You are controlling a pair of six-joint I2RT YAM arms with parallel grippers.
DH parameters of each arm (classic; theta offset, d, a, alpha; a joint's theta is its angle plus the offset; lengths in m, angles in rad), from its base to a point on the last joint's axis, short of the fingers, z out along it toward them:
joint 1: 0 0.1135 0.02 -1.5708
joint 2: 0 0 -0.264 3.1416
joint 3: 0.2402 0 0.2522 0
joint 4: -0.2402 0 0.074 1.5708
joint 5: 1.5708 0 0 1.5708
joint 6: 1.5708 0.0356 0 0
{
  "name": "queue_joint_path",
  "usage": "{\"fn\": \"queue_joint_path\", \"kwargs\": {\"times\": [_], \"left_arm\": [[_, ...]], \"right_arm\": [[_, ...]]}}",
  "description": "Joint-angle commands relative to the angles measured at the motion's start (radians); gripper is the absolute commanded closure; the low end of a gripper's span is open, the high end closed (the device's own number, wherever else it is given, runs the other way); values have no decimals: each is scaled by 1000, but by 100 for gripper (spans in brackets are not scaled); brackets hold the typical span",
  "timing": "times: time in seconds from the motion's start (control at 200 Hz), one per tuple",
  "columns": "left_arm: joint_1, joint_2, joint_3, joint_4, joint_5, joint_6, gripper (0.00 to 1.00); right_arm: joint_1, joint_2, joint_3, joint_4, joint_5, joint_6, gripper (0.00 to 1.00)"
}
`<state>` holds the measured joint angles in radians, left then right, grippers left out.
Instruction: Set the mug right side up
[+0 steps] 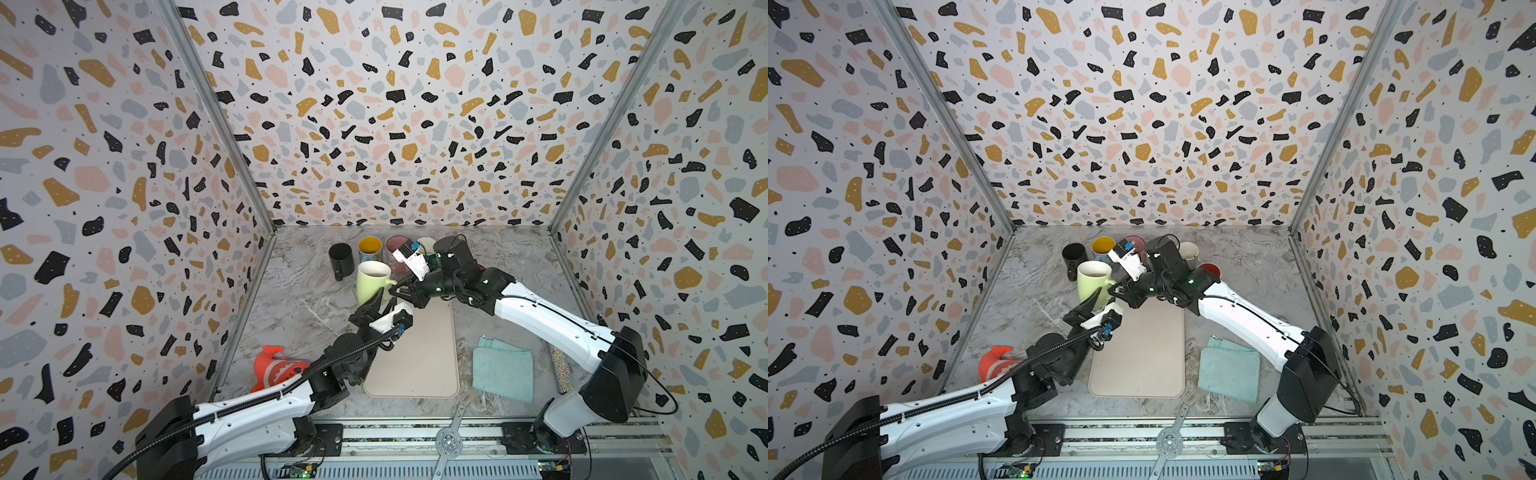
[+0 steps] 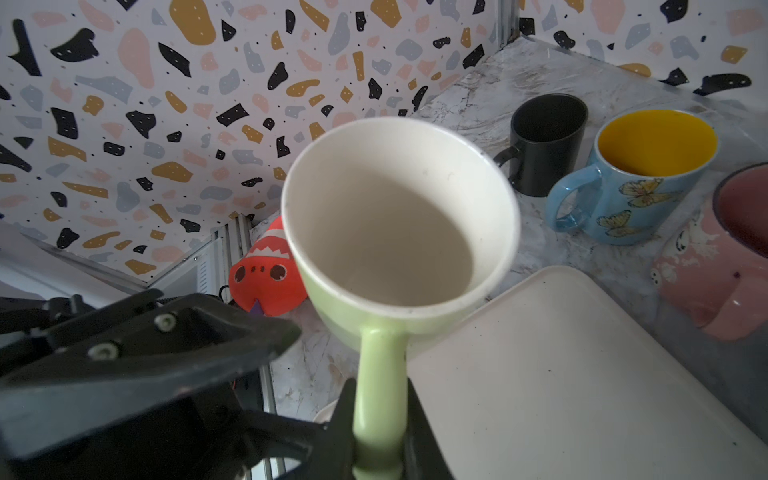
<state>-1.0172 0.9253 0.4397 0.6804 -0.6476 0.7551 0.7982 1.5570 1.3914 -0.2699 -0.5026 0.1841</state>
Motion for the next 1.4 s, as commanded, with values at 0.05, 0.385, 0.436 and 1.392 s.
{"fn": "queue_joint_path", "kwargs": {"times": [0.05, 0.385, 0.436, 1.392], "left_arm": [[3, -58, 60, 27, 10, -55, 54], [3, -132, 85, -67, -24, -152, 50], [3, -142, 103, -94, -51, -192, 48], [452, -73, 583, -770, 352, -841, 22]], "right_arm": [[-2, -69, -6, 57, 26, 21, 100], [-17, -66, -40, 125, 83, 50, 100], [-17, -61, -42, 133, 100, 49, 100], [126, 241, 17, 387, 299, -210, 100]]}}
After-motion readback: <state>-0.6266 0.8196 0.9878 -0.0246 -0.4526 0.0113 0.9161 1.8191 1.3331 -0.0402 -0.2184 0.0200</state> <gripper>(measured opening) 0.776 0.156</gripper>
